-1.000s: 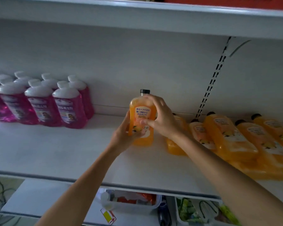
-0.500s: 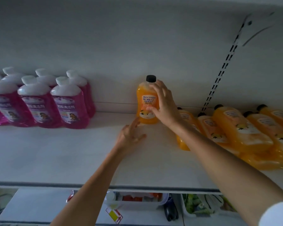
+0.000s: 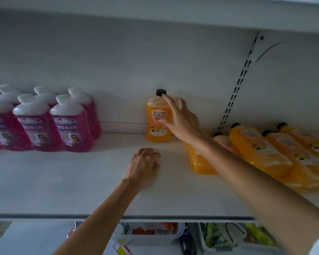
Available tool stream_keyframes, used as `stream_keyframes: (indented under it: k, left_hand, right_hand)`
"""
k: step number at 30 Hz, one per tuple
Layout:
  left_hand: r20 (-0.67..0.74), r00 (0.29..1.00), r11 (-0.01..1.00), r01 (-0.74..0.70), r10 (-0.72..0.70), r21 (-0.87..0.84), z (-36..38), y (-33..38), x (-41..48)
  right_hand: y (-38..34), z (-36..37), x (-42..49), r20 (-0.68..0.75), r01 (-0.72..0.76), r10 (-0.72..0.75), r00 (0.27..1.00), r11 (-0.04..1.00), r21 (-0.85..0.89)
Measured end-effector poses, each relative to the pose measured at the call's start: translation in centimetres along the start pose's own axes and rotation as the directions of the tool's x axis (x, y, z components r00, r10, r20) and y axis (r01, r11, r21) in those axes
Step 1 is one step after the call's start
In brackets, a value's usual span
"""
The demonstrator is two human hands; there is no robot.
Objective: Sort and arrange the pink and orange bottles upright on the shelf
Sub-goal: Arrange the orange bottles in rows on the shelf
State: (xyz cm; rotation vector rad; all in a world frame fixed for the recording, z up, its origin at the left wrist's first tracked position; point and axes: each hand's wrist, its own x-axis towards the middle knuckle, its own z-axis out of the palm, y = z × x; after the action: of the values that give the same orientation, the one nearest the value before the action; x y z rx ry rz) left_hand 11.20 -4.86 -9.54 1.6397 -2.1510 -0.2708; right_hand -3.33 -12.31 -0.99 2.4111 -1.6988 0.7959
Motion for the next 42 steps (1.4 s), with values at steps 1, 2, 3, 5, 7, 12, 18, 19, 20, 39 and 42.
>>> stream_keyframes:
  k: [1, 2, 3, 5, 7, 12, 18, 19, 20, 39, 42]
  left_hand:
    - [0.002, 1.000, 1.000, 0.015, -0.015, 0.001, 0.0, 0.4, 0.0]
    - [-0.002, 1.000, 1.000, 0.018, -0.018, -0.008, -0.1, 0.9, 0.1]
    - [-0.010, 1.000, 0.999, 0.024, -0.025, -0.044, -0.3, 1.6, 0.0]
    - [-0.009, 1.000, 0.991, 0.024, -0.025, -0.131, -0.8, 3.4, -0.1]
    - [0.028, 0.999, 0.991, -0.022, 0.026, -0.131, -0.6, 4.9, 0.0]
    - [0.155, 0.988, 0.960, 0.064, -0.021, -0.273, 0.7, 7.7, -0.4]
    - [0.189, 0.960, 0.913, 0.257, -0.205, -0.316, 1.2, 8.1, -0.5]
    - [0.181, 0.955, 0.918, 0.279, -0.235, -0.282, 1.3, 8.1, -0.6]
    - [0.182, 0.951, 0.915, 0.292, -0.249, -0.279, 1.3, 7.9, -0.6]
    - [0.050, 0.999, 0.724, 0.040, -0.008, -0.689, -0.5, 2.5, -1.8]
    - [0.018, 1.000, 0.736, 0.024, -0.016, -0.676, -0.8, 1.6, -1.8]
  right_hand:
    - [0.7, -0.9, -0.3, -0.016, -0.011, 0.013, 1.000, 0.996, 0.083]
    - [1.6, -1.7, -0.6, -0.030, -0.038, 0.042, 0.999, 0.990, 0.135]
    - [2.8, -2.4, -0.9, -0.013, -0.086, 0.089, 0.996, 0.985, 0.153]
    - [5.0, -3.3, -1.8, 0.170, -0.242, 0.223, 0.960, 0.965, 0.098]
    - [6.3, -3.1, -3.2, 0.418, -0.343, 0.332, 0.846, 0.938, -0.051]
    - [6.3, -1.7, -5.8, 0.456, -0.327, 0.388, 0.801, 0.921, -0.210]
    - [4.4, 0.3, -5.9, 0.312, -0.355, 0.379, 0.871, 0.925, -0.133]
    - [4.0, 0.8, -6.0, 0.305, -0.382, 0.391, 0.868, 0.920, -0.092]
    - [3.7, 1.2, -6.1, 0.293, -0.397, 0.396, 0.870, 0.916, -0.057]
    - [1.8, -2.8, -7.7, 0.071, -0.150, 0.136, 0.988, 0.756, 0.637]
    - [0.5, -2.2, -7.6, 0.016, -0.074, 0.085, 0.996, 0.746, 0.661]
